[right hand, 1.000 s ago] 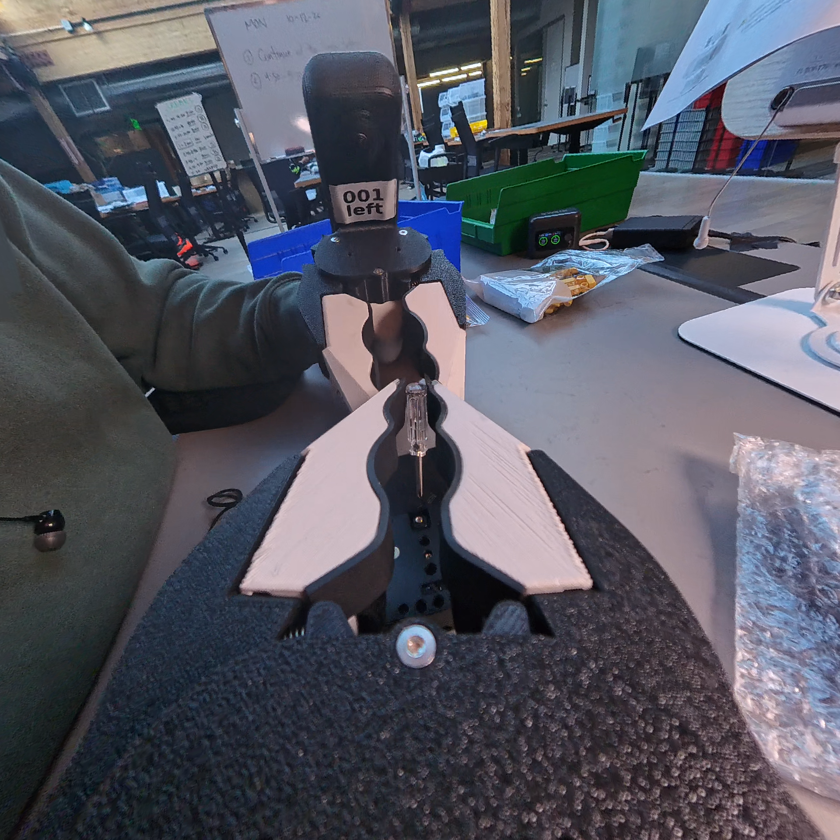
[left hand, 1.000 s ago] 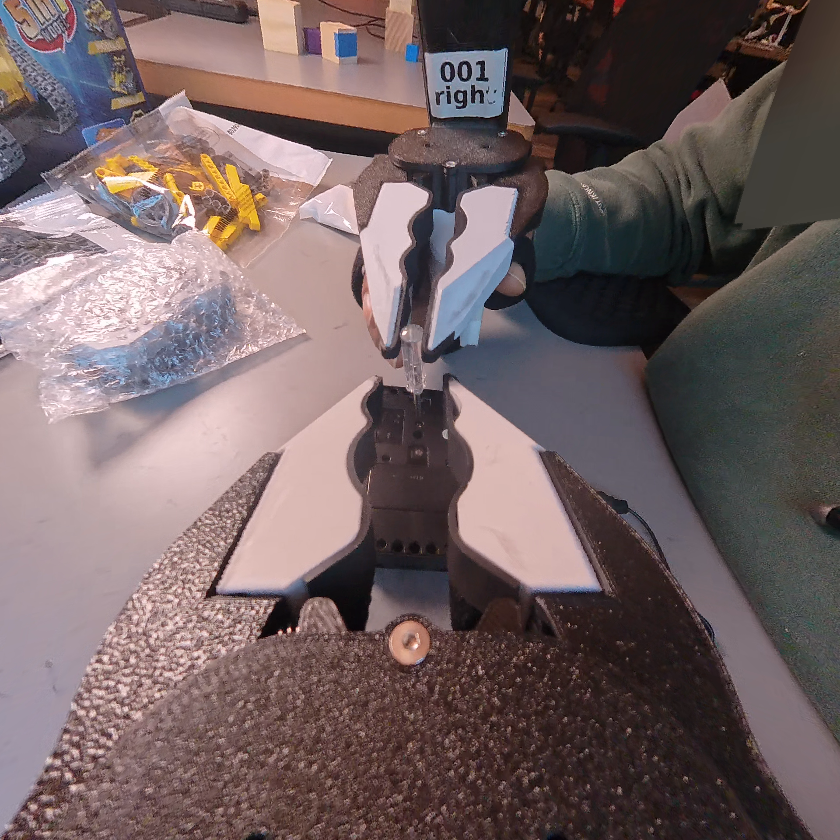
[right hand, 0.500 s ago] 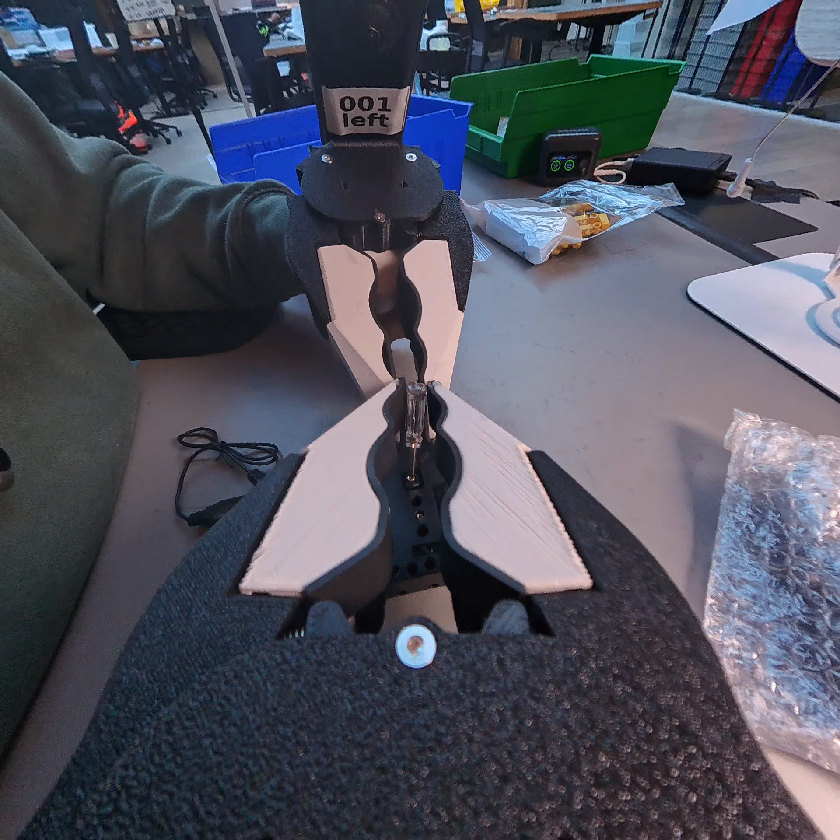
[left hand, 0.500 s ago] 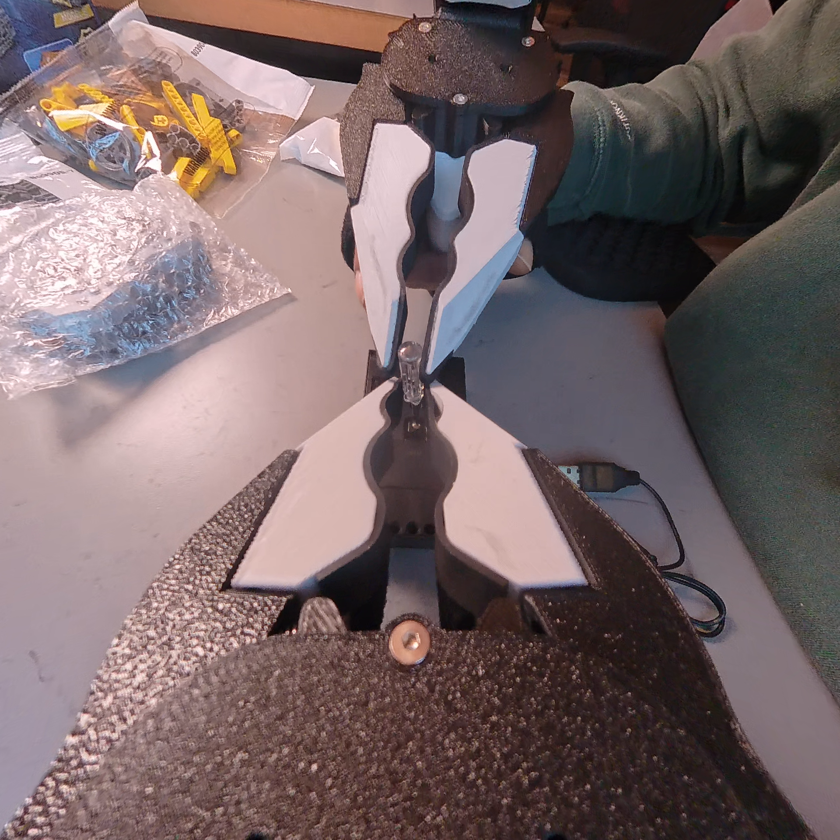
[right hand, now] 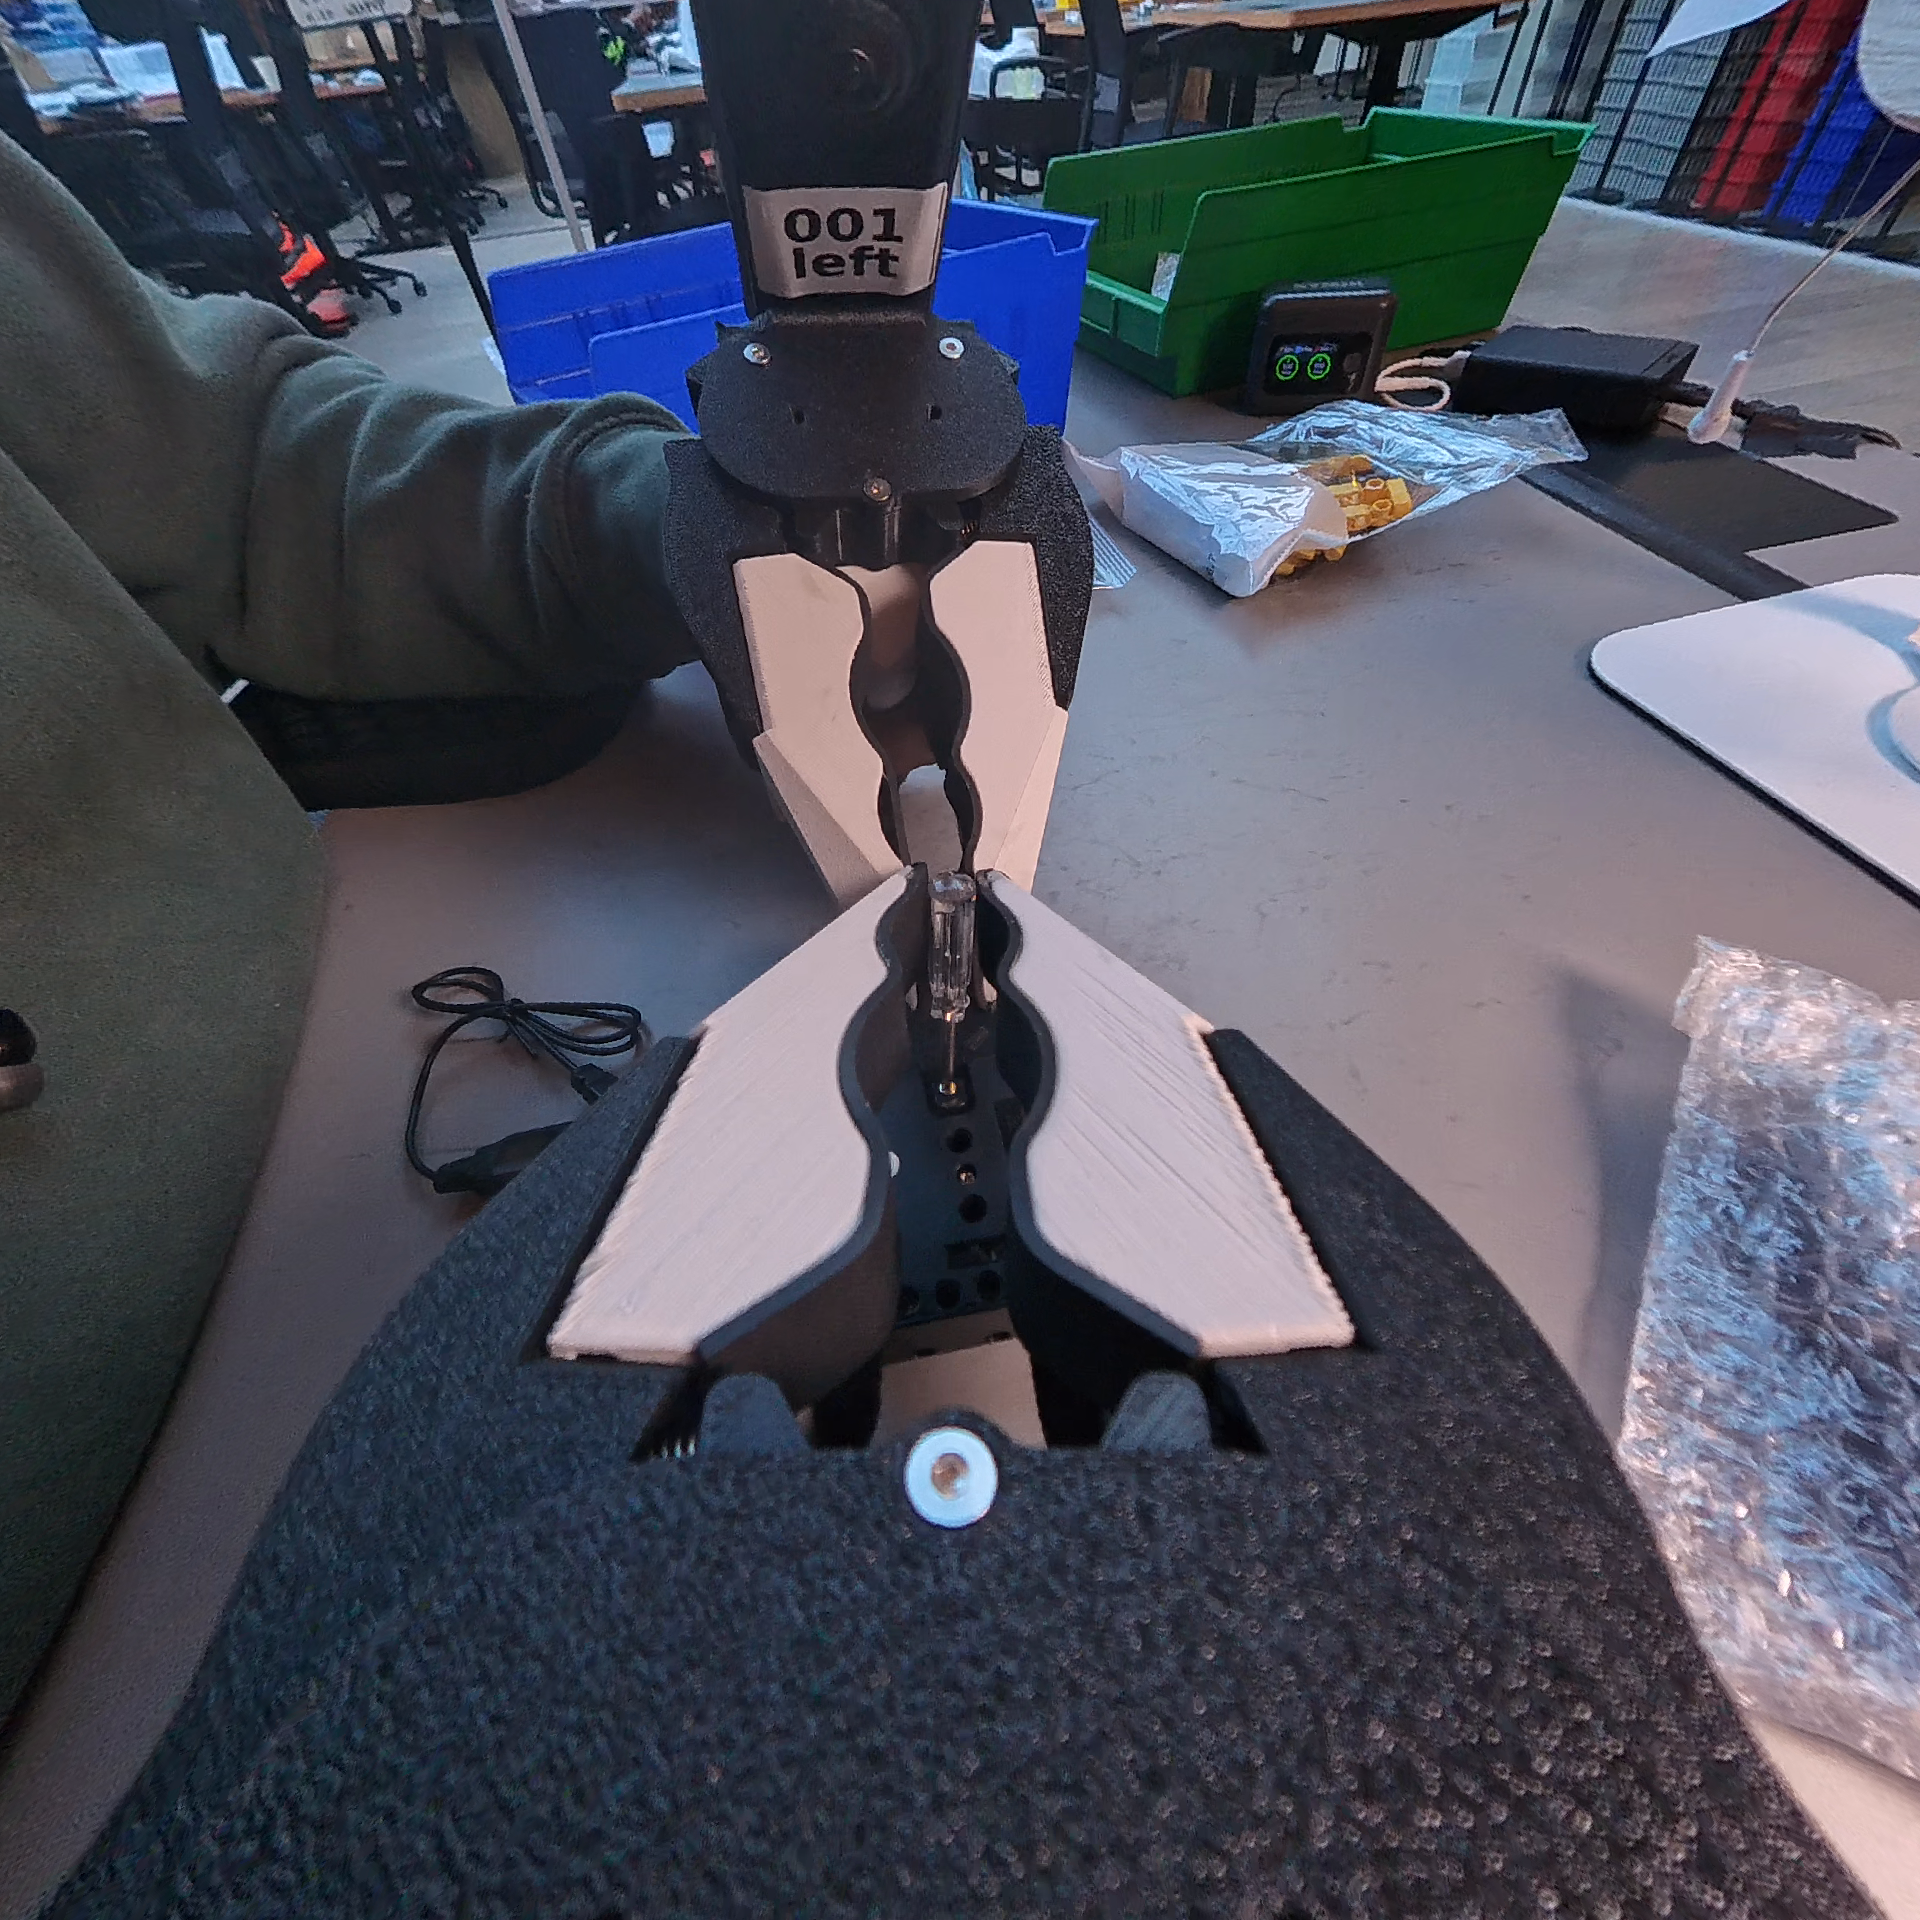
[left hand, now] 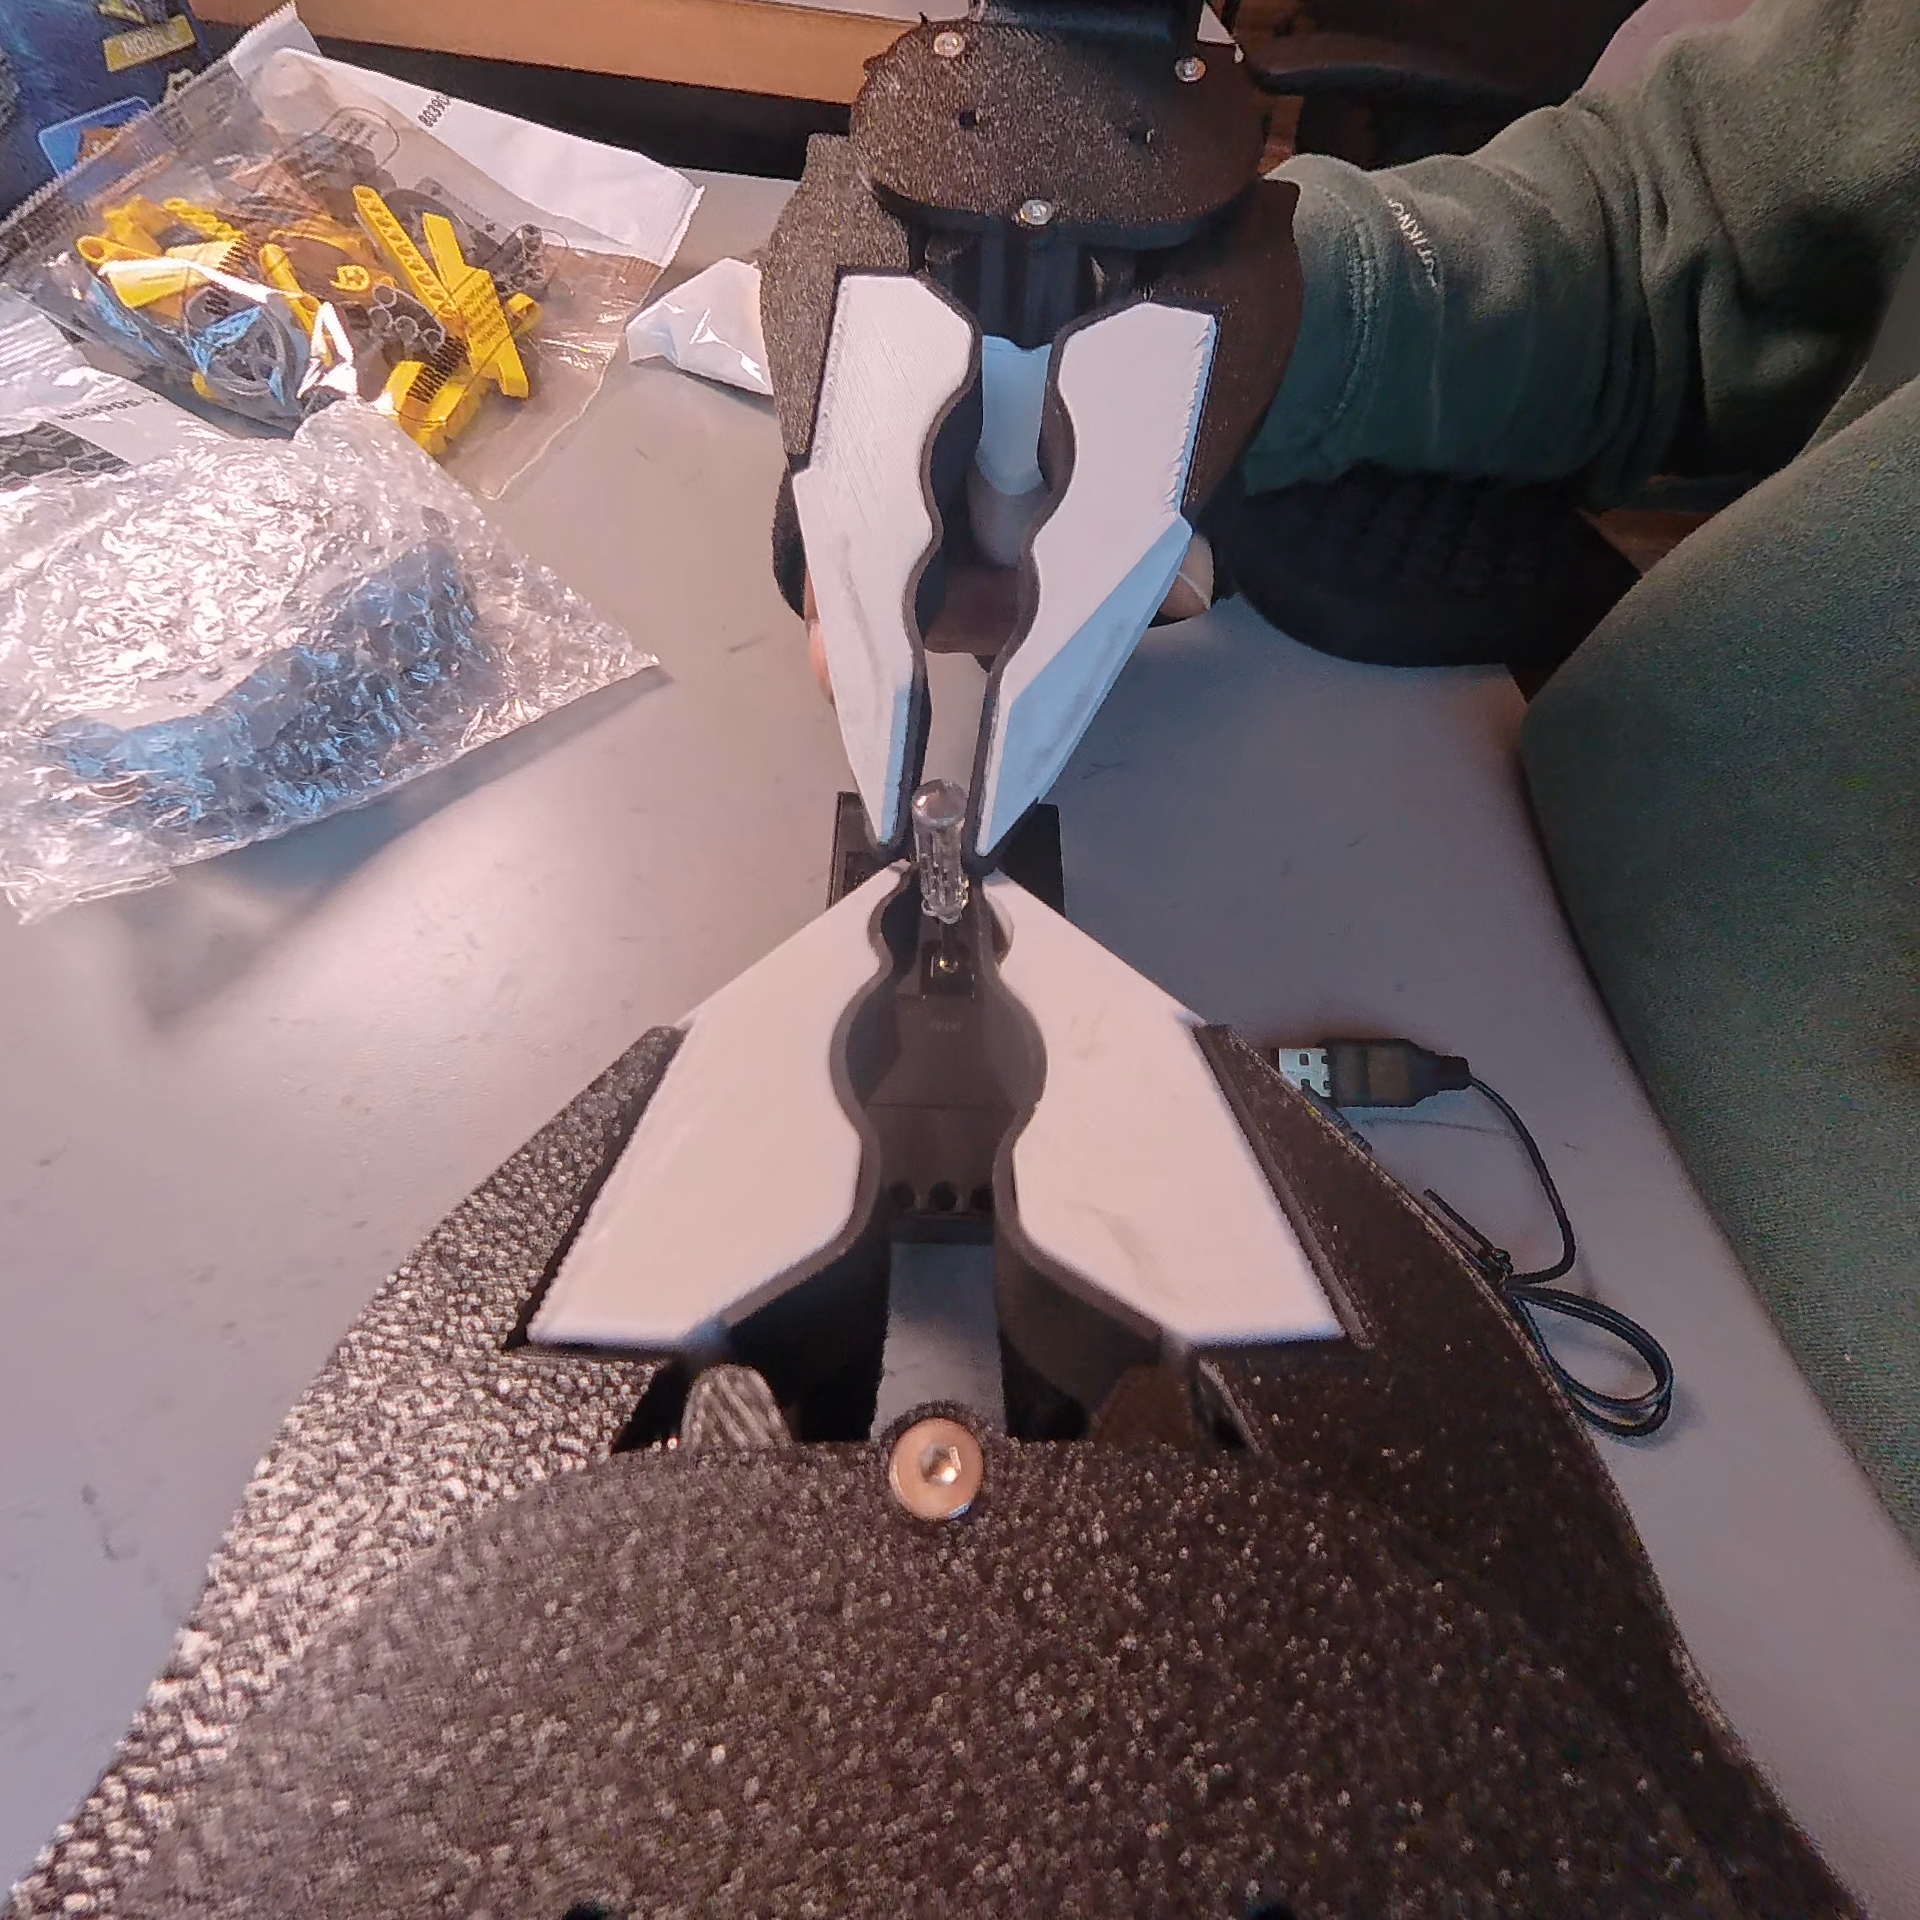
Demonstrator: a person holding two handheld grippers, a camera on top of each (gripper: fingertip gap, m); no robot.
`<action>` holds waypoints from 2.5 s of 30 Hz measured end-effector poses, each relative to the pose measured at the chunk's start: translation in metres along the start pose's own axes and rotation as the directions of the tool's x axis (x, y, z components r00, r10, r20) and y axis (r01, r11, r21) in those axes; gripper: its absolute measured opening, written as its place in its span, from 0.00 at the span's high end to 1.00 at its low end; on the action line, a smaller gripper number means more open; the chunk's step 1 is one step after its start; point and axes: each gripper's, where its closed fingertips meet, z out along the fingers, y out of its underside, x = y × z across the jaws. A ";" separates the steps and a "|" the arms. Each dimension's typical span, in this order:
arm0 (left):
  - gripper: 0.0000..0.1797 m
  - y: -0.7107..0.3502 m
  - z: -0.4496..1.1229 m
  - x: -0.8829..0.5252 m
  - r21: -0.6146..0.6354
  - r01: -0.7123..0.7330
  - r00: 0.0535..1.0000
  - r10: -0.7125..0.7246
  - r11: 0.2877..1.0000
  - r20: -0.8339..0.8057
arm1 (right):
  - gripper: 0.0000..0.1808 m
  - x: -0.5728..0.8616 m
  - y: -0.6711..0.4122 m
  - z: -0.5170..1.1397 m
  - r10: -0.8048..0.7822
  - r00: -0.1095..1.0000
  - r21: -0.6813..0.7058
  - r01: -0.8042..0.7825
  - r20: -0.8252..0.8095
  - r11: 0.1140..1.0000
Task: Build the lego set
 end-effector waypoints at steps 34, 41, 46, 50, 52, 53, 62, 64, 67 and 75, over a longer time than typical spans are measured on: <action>0.93 -0.001 0.002 0.002 0.032 -0.058 0.998 0.058 0.998 0.010 | 0.96 -0.011 0.009 -0.002 -0.181 0.861 -0.428 0.406 0.475 0.807; 0.95 0.000 0.004 -0.006 0.003 -0.045 0.995 0.044 0.999 0.095 | 0.95 0.002 0.007 -0.004 -0.118 0.956 -0.395 0.220 0.268 0.892; 0.96 0.000 0.004 -0.010 -0.010 -0.021 0.990 0.023 1.000 0.138 | 0.95 0.008 0.007 -0.006 0.079 0.982 -0.246 -0.120 -0.171 0.962; 0.96 -0.001 0.006 -0.011 -0.008 0.006 0.987 -0.004 1.000 0.163 | 0.93 0.011 0.005 -0.009 0.153 0.914 -0.089 -0.200 -0.375 0.976; 0.96 -0.001 0.007 -0.012 -0.005 0.015 0.985 -0.014 1.000 0.174 | 0.94 0.012 0.004 -0.008 0.156 0.898 -0.064 -0.199 -0.410 0.978; 0.95 -0.001 0.007 -0.012 -0.006 0.017 0.983 -0.016 1.000 0.182 | 0.96 0.013 0.004 -0.008 0.155 0.893 -0.062 -0.198 -0.422 0.978; 0.79 0.012 0.002 -0.008 -0.086 -0.048 0.991 0.058 0.995 0.124 | 0.97 0.003 0.006 -0.004 -0.052 0.998 -0.277 0.055 0.019 0.959; 0.71 0.019 0.002 -0.005 -0.125 -0.052 0.992 0.065 0.991 0.104 | 0.97 -0.001 0.007 -0.005 -0.128 0.978 -0.315 0.175 0.165 0.933; 0.62 0.035 0.004 -0.003 -0.216 -0.039 0.994 0.059 0.976 0.088 | 0.96 -0.006 0.008 -0.005 -0.136 0.934 -0.359 0.257 0.330 0.897; 0.67 0.044 0.003 -0.001 -0.333 -0.047 0.986 0.098 0.942 0.138 | 0.96 -0.017 0.011 -0.007 -0.066 0.813 -0.407 0.357 0.578 0.841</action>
